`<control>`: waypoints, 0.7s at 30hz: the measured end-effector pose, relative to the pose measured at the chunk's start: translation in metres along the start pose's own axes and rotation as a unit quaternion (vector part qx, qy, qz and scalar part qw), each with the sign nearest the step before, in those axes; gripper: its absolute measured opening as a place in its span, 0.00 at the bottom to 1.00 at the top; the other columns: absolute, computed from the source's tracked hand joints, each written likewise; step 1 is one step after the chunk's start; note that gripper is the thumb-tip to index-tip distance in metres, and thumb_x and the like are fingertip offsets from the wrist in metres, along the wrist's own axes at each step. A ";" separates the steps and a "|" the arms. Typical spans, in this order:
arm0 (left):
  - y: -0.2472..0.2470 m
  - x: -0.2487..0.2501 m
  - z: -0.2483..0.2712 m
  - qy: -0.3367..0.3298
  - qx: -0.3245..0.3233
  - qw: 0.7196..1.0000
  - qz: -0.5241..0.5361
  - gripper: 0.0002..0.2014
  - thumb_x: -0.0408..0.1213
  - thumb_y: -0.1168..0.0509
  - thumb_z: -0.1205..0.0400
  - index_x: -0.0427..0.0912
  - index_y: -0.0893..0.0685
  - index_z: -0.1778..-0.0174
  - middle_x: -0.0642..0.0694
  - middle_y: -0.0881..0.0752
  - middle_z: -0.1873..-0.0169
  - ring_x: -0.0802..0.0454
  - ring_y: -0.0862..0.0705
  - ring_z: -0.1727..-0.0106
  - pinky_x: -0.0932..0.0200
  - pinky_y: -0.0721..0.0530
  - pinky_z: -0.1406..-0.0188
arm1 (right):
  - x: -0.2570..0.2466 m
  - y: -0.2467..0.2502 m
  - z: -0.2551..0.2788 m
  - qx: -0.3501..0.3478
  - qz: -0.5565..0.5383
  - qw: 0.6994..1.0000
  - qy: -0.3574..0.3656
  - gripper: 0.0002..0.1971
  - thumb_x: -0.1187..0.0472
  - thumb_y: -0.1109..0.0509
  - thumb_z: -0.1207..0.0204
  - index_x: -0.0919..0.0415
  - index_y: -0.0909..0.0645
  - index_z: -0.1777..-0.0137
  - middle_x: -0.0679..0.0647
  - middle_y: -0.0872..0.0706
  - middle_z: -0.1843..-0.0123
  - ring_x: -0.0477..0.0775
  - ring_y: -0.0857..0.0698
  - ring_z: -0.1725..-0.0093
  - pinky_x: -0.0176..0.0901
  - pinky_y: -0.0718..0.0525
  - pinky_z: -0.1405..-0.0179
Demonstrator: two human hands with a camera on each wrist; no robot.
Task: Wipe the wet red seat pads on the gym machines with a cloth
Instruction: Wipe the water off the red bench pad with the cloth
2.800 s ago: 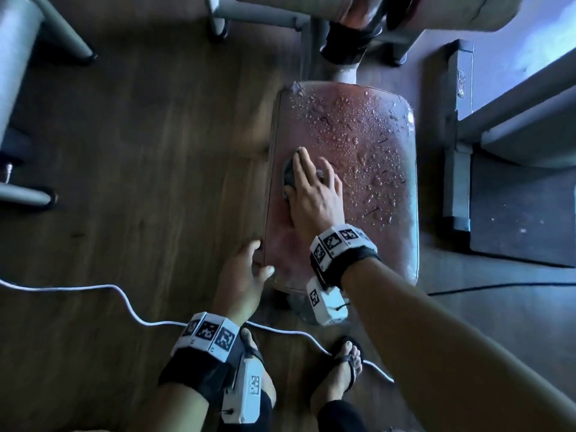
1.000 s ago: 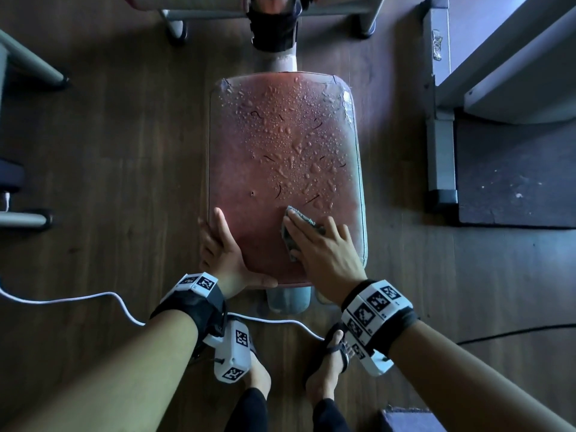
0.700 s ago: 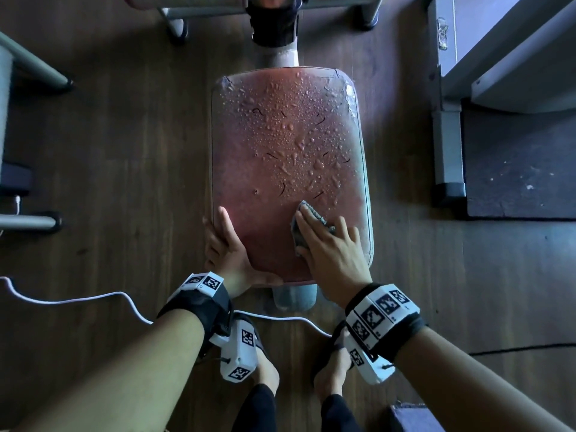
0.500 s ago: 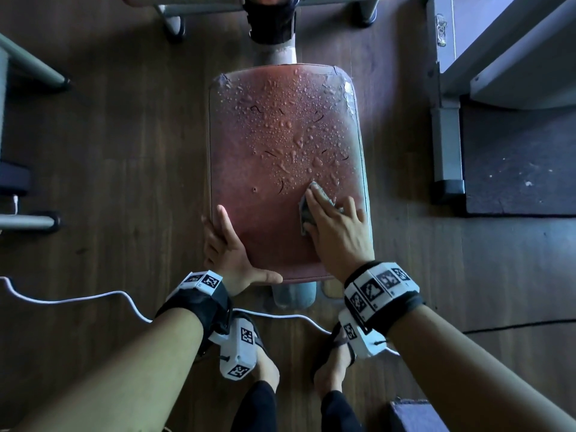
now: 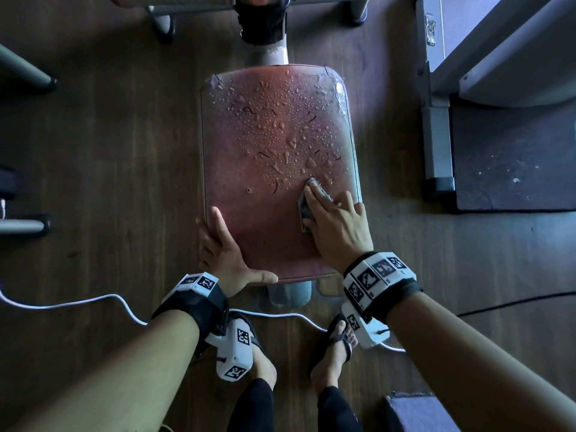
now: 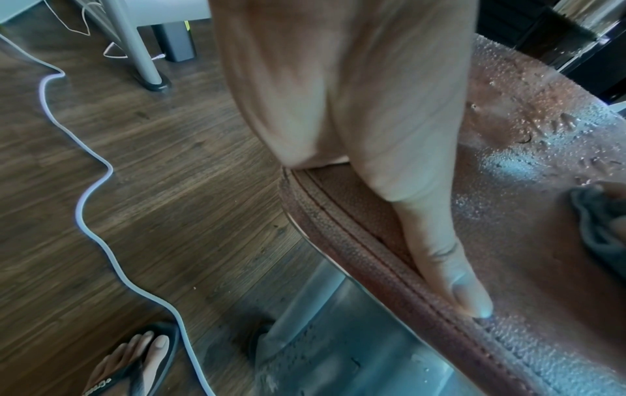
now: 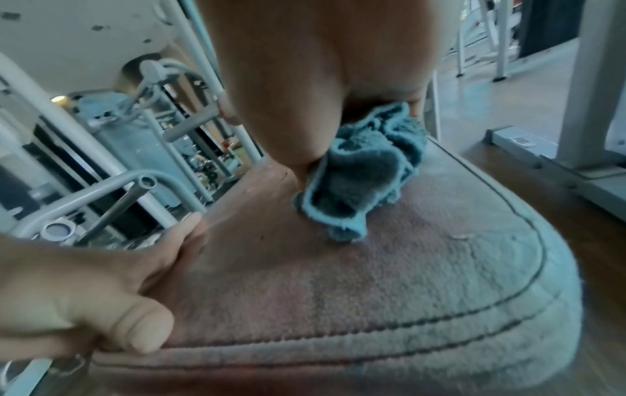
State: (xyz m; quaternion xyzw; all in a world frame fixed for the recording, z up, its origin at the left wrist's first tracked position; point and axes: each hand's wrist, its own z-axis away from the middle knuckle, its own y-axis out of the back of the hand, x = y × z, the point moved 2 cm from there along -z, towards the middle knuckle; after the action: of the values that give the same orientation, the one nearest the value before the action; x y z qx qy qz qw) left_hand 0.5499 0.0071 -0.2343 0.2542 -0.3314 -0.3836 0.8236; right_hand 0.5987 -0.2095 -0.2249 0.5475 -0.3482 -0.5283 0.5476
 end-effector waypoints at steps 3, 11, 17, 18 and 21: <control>0.000 0.001 0.000 0.005 0.001 1.000 -0.003 0.88 0.61 0.13 0.55 0.54 0.84 0.23 0.33 0.76 0.20 0.28 0.57 0.15 0.35 0.49 0.18 | -0.005 0.000 0.009 0.006 -0.008 1.000 -0.013 0.30 0.46 0.37 0.20 0.52 0.33 0.18 0.41 0.30 0.18 0.62 0.23 0.40 0.56 0.23 0.45; 0.000 -0.001 -0.002 0.011 -0.002 1.000 0.008 0.89 0.61 0.13 0.58 0.55 0.83 0.22 0.34 0.75 0.19 0.29 0.58 0.15 0.35 0.49 0.18 | 0.007 -0.002 0.030 -0.042 0.014 0.990 0.132 0.29 0.45 0.44 0.15 0.53 0.40 0.15 0.43 0.39 0.14 0.59 0.25 0.37 0.55 0.22 0.43; 0.001 -0.001 -0.001 -0.008 0.000 1.000 0.010 0.87 0.64 0.15 0.55 0.56 0.85 0.24 0.32 0.76 0.20 0.29 0.60 0.15 0.36 0.52 0.18 | 0.024 0.006 -0.024 -0.002 0.032 0.992 0.126 0.30 0.47 0.38 0.17 0.58 0.34 0.18 0.49 0.34 0.16 0.63 0.33 0.20 0.55 0.36 0.24; 0.001 -0.002 -0.001 -0.011 0.000 1.000 0.013 0.87 0.65 0.15 0.55 0.56 0.85 0.24 0.32 0.76 0.20 0.28 0.60 0.15 0.36 0.52 0.18 | 0.026 0.007 -0.035 0.001 0.027 0.994 0.108 0.30 0.48 0.37 0.18 0.58 0.34 0.18 0.49 0.34 0.16 0.64 0.34 0.20 0.56 0.39 0.22; 0.001 -0.003 -0.002 -0.018 -0.005 1.000 0.019 0.88 0.67 0.16 0.57 0.56 0.85 0.24 0.32 0.77 0.20 0.29 0.61 0.15 0.36 0.53 0.18 | 0.029 0.011 -0.059 0.001 0.005 0.999 0.045 0.31 0.48 0.37 0.18 0.56 0.37 0.17 0.47 0.36 0.15 0.64 0.38 0.19 0.61 0.42 0.19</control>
State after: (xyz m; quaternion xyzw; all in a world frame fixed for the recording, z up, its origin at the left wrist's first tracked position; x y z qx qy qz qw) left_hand 0.5501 0.0100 -0.2358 0.2367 -0.3489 -0.3742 0.8259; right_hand 0.6636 -0.2257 -0.2295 0.5697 -0.3265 -0.4998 0.5649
